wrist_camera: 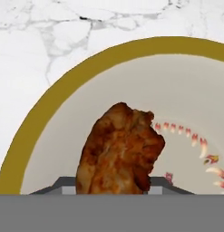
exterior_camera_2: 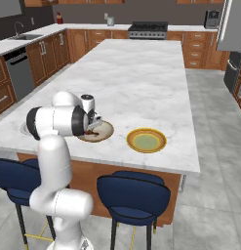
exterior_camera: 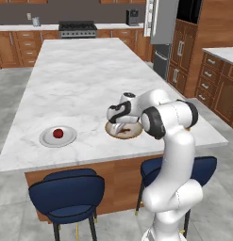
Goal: Pick the chicken drumstick and tomato from their plates and place them in the bowl. Then put the bowl in the fridge.
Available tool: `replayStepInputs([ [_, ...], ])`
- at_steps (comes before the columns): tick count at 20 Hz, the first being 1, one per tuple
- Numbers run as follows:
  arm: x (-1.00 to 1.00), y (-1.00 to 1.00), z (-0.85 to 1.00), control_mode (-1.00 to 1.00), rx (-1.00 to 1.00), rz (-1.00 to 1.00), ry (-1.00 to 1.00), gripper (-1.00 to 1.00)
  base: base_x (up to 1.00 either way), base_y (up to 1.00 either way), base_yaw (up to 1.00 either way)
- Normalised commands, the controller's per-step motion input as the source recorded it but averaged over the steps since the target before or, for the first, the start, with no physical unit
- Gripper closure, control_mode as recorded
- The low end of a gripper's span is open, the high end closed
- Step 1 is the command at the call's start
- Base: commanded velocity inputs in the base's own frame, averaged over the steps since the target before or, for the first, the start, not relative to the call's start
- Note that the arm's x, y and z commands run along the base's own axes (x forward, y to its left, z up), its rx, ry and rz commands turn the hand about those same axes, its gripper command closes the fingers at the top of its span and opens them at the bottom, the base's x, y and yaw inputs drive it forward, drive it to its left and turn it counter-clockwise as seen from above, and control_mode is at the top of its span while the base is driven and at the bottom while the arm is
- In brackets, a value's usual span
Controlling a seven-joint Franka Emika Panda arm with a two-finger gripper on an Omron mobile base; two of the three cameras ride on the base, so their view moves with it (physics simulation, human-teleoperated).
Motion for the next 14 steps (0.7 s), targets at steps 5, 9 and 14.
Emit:
replayStepInputs([
  [5, 0.08, 0.03, -0.02, -1.00, 0.05, 0.00, -0.03, -1.00, 0.00, 0.00, 0.00],
  [9, 0.10, 0.01, 0.24, -1.00, 0.02, 0.00, 0.00, -1.00, 0.00, 0.00, 0.00],
  [14, -0.01, 0.14, 0.45, -1.00, 0.00, 0.00, 0.00, -1.00, 0.00, 0.00, 0.00],
])
